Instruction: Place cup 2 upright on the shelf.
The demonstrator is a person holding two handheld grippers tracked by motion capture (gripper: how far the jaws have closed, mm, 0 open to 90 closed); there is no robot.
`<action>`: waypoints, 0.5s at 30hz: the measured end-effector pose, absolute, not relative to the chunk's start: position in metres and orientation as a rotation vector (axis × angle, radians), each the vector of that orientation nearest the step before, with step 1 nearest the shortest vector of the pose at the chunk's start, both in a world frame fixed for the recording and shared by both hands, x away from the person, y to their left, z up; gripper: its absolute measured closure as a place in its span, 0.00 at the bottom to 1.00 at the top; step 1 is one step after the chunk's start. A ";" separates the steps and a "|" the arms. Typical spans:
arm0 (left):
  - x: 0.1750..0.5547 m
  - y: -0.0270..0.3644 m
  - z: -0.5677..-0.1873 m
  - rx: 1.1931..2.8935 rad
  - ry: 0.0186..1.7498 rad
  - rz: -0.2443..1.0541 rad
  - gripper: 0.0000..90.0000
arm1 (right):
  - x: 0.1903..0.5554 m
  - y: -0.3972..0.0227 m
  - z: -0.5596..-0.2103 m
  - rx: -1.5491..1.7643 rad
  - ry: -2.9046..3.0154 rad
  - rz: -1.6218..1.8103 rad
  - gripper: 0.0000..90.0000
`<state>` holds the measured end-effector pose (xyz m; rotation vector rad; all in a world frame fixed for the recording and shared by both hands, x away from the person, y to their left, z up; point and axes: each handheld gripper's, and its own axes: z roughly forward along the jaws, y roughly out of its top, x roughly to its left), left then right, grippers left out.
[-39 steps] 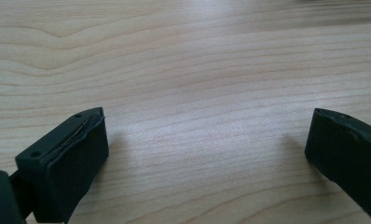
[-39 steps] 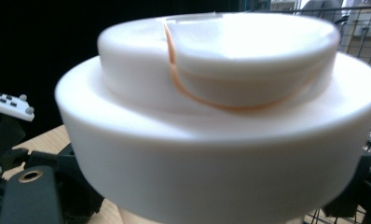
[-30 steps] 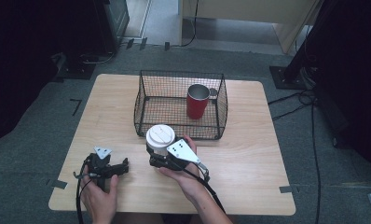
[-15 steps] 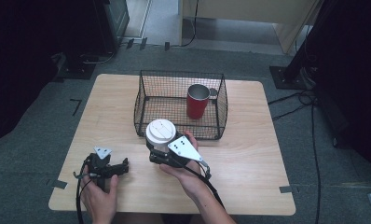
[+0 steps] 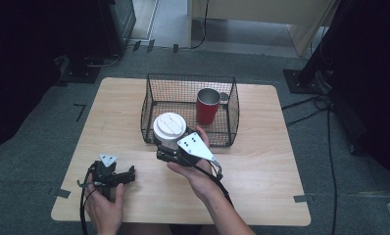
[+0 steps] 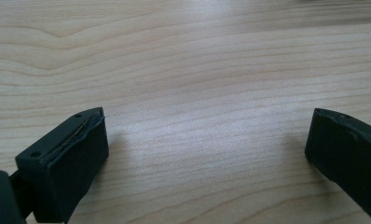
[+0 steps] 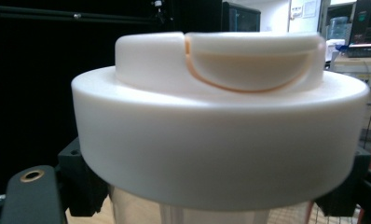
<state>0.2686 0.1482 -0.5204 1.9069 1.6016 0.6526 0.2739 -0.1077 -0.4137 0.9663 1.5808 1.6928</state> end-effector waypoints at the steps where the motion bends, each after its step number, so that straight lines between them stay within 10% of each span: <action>1: 0.269 0.148 -0.520 1.907 1.601 0.652 0.00 | 0.276 -0.108 -0.409 0.964 1.572 1.692 0.17; 15: 0.269 0.148 -0.520 1.909 1.600 0.653 0.00 | 0.291 -0.108 -0.386 0.927 1.509 1.692 0.17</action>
